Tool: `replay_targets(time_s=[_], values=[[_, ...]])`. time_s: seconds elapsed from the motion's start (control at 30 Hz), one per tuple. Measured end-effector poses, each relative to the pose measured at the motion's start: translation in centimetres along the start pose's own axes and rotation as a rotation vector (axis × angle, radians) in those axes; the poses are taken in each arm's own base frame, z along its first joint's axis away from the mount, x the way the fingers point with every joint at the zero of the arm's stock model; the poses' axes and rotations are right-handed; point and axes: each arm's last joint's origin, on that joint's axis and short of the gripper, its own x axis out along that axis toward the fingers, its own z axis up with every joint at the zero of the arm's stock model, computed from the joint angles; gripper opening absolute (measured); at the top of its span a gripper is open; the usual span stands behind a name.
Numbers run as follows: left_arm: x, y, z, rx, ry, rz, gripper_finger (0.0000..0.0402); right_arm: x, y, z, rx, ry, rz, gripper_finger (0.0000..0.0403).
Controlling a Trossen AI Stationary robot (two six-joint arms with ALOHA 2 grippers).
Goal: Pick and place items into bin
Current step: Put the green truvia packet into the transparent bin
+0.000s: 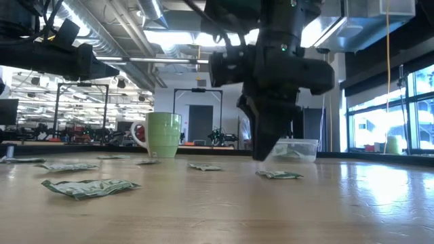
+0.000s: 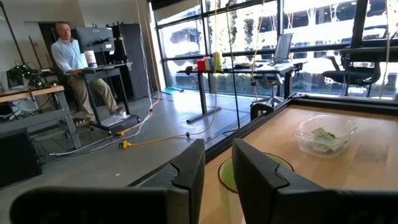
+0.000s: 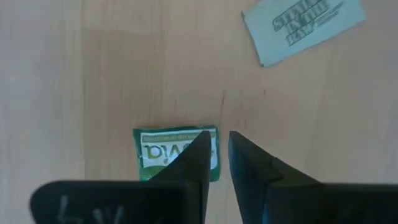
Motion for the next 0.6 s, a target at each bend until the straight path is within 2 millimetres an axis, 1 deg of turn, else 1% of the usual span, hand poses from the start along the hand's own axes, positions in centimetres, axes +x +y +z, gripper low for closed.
replay_targets(time_s=[0.2,0.3,0.6], values=[[0.0,0.0,0.0,0.000,0.000,-0.001,0.0077,1.2,0.6,-0.2,-0.004,0.038,-0.002,0.0062],[0.0,0.0,0.0,0.000,-0.001,-0.003,0.0077,1.5,0.7,-0.3,-0.011,0.044,-0.003,0.0062],[0.0,0.0,0.0,-0.001,-0.001,-0.003,0.0077,1.6,0.7,-0.3,-0.007,0.059,-0.004,0.0063]])
